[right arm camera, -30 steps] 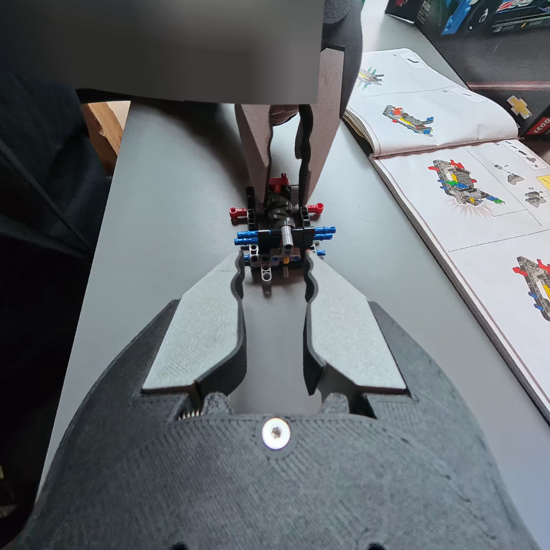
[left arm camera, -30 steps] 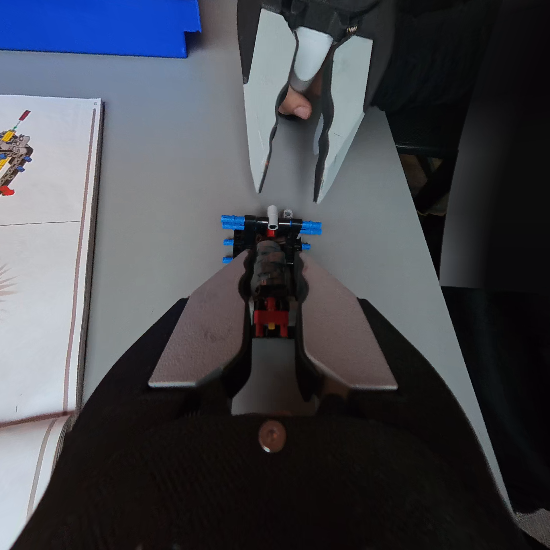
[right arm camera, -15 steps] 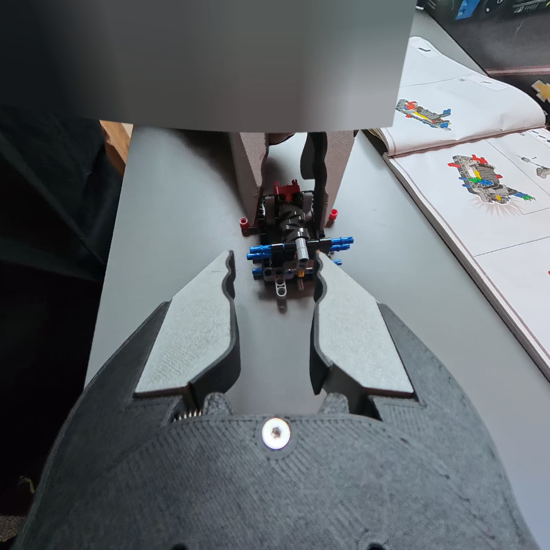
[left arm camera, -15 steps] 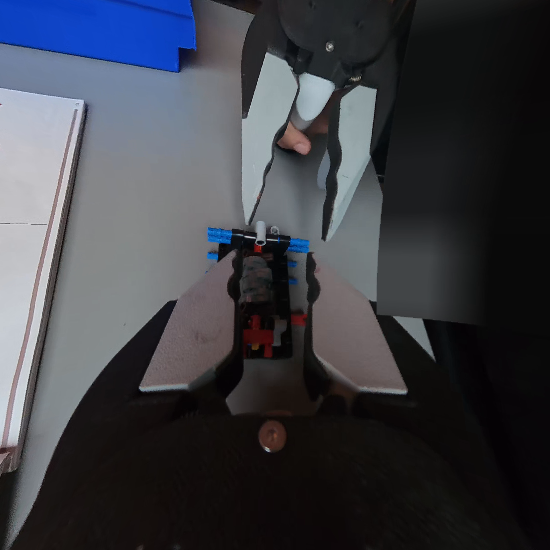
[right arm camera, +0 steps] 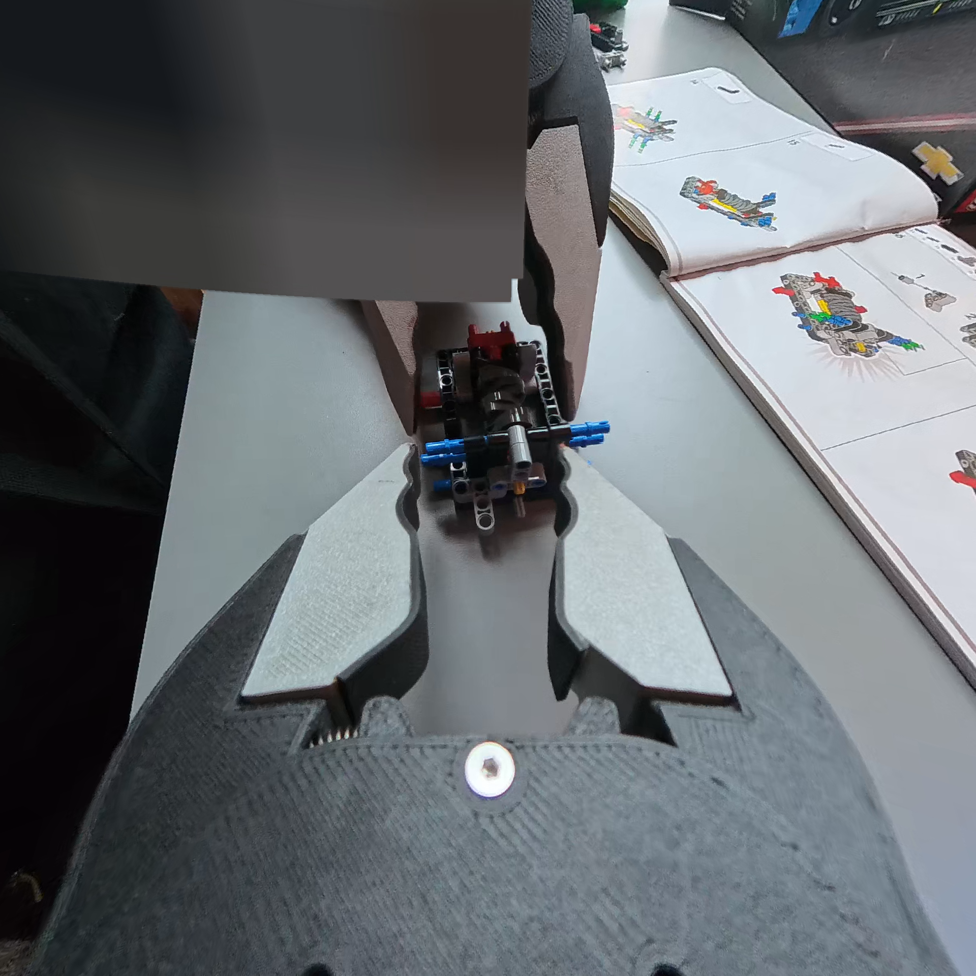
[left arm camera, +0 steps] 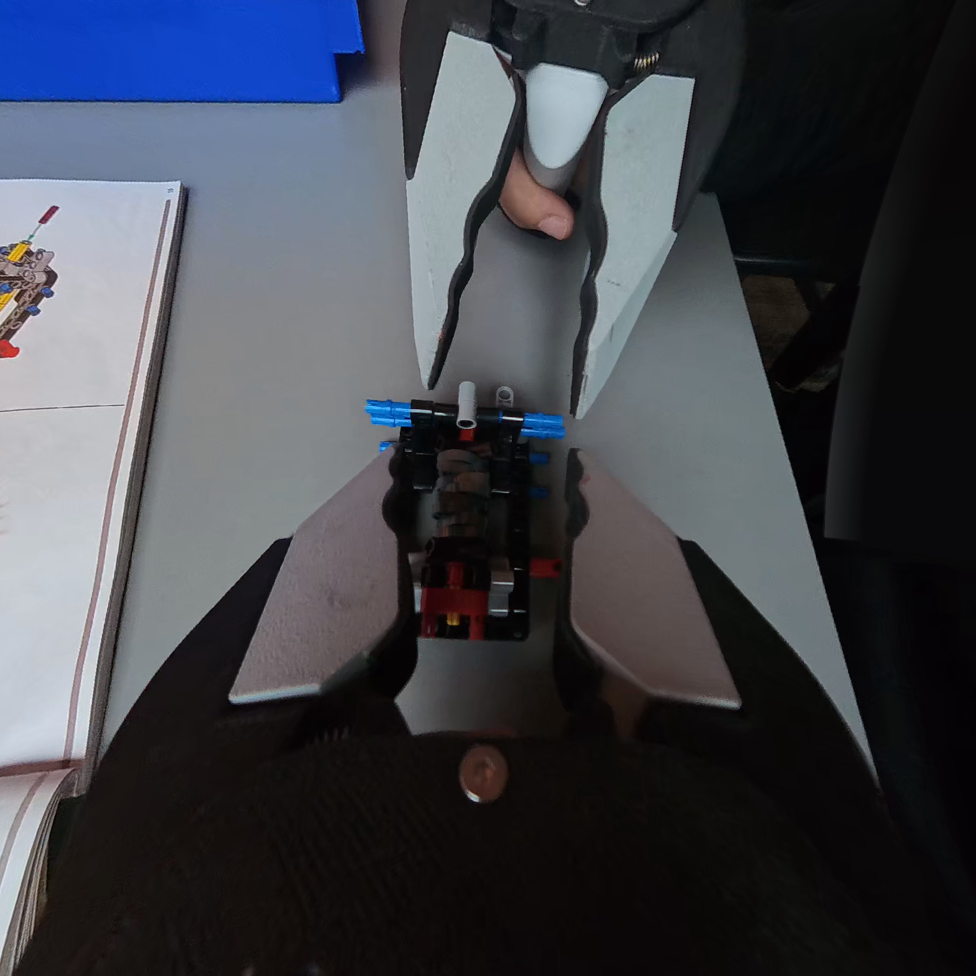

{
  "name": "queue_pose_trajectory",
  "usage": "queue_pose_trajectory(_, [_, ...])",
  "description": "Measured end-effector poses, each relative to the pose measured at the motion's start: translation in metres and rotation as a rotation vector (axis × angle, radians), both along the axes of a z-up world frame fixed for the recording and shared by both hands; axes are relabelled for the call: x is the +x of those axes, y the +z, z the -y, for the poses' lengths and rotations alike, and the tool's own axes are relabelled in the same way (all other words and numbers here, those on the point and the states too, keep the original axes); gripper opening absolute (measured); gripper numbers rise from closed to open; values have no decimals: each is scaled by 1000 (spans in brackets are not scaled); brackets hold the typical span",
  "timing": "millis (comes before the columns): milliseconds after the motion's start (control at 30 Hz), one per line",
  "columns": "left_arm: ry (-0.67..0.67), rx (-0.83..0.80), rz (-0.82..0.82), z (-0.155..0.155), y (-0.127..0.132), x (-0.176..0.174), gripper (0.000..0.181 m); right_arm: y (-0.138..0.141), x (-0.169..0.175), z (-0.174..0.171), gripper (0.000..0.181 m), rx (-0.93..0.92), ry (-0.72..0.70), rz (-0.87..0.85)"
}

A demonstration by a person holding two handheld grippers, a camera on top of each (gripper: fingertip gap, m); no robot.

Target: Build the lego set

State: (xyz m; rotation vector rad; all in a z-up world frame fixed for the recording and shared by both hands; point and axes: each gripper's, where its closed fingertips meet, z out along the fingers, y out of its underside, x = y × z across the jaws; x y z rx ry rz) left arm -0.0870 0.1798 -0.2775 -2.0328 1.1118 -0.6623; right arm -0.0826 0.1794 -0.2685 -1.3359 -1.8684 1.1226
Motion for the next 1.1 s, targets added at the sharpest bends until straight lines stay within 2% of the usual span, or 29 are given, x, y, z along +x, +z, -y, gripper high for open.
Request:
queue_pose_trajectory(267, [-45,21,-8,6,-1,8,52,-1,-1,3,44,7,18,7])
queue_pose_trajectory(700, [-19,73,-46,2,-3,6,39,-1,-2,4,38,16,28,4])
queue_pose_trajectory(1100, [-27,59,-39,6,-1,-1,39,0,0,3,38,26,26,-7])
